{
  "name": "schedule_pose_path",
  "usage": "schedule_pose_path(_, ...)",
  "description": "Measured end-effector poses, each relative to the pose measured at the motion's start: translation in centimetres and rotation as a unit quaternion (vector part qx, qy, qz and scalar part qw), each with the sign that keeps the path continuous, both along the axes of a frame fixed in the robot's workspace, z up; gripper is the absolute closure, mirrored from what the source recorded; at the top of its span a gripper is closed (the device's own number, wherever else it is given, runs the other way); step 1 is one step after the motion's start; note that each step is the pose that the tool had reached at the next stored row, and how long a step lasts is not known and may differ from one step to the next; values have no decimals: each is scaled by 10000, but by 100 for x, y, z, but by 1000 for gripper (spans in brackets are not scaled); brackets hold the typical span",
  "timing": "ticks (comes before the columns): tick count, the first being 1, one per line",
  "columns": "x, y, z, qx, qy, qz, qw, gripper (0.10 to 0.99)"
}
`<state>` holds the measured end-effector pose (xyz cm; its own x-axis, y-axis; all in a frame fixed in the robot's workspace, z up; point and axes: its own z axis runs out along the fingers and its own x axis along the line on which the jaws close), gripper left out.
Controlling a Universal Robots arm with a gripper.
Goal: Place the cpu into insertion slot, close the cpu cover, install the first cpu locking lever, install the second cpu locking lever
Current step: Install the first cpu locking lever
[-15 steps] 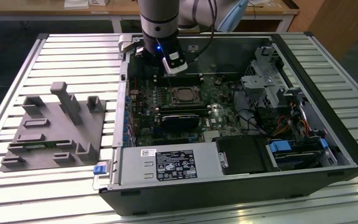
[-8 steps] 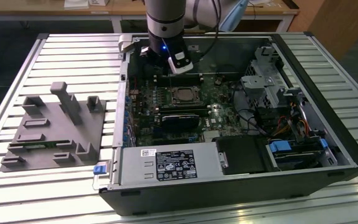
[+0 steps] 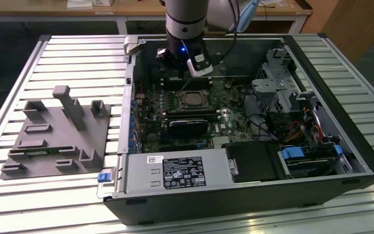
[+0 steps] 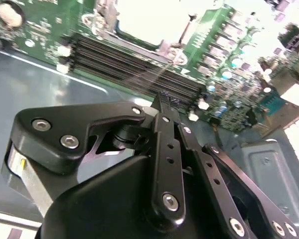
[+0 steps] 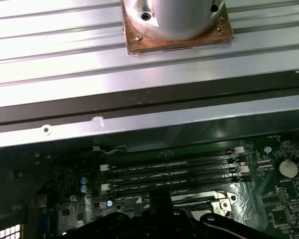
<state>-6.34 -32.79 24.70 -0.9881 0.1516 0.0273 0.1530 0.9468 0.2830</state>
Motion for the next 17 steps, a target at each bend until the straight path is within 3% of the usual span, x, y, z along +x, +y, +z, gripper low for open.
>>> schedule_pose_path(12, 366, 0, 0, -50, 43, -11, 10000, 980)
schedule_pose_path(15, 367, 1, -1, -60, 44, -11, 10000, 980)
schedule_pose_path(17, 367, 0, 0, -145, 38, -11, 9999, 980)
